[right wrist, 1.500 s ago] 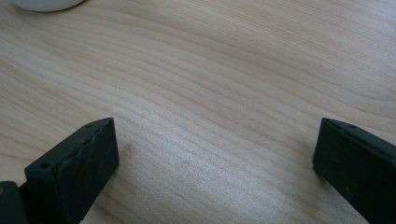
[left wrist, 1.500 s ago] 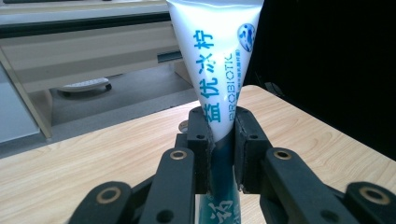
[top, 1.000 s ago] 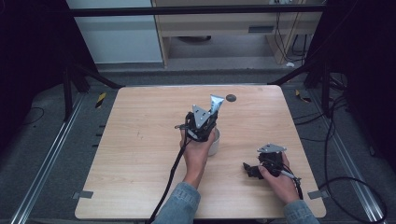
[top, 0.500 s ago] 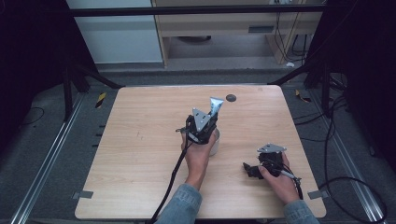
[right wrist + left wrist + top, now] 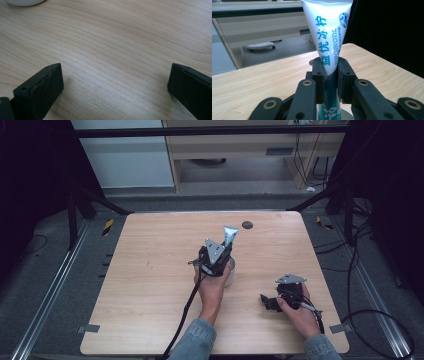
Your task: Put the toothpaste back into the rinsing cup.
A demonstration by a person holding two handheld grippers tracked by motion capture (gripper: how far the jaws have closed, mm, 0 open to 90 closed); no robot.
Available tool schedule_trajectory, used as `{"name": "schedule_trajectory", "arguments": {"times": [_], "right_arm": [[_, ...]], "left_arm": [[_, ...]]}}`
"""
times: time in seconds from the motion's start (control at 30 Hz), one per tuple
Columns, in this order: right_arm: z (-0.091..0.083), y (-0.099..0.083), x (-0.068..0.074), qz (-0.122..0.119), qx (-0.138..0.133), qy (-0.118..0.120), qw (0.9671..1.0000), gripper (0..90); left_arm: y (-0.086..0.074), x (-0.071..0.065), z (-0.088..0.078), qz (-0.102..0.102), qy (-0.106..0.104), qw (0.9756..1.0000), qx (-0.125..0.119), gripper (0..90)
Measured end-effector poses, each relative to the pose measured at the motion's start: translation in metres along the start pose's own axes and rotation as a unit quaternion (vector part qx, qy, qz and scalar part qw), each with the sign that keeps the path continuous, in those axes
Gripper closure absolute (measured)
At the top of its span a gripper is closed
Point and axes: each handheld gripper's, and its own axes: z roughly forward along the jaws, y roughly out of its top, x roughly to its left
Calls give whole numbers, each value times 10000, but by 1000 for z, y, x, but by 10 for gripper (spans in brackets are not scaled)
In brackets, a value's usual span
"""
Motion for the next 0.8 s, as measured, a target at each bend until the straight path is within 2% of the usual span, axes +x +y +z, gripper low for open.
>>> {"name": "schedule_trajectory", "arguments": {"times": [0.27,0.8], "right_arm": [[0,0,0,-3,0,-2,10000,5],[0,0,0,4,0,-1,10000,5]], "left_arm": [[-7,-5,3,109,0,9999,63,783],[-18,-3,5,75,43,9998,151,782]]}}
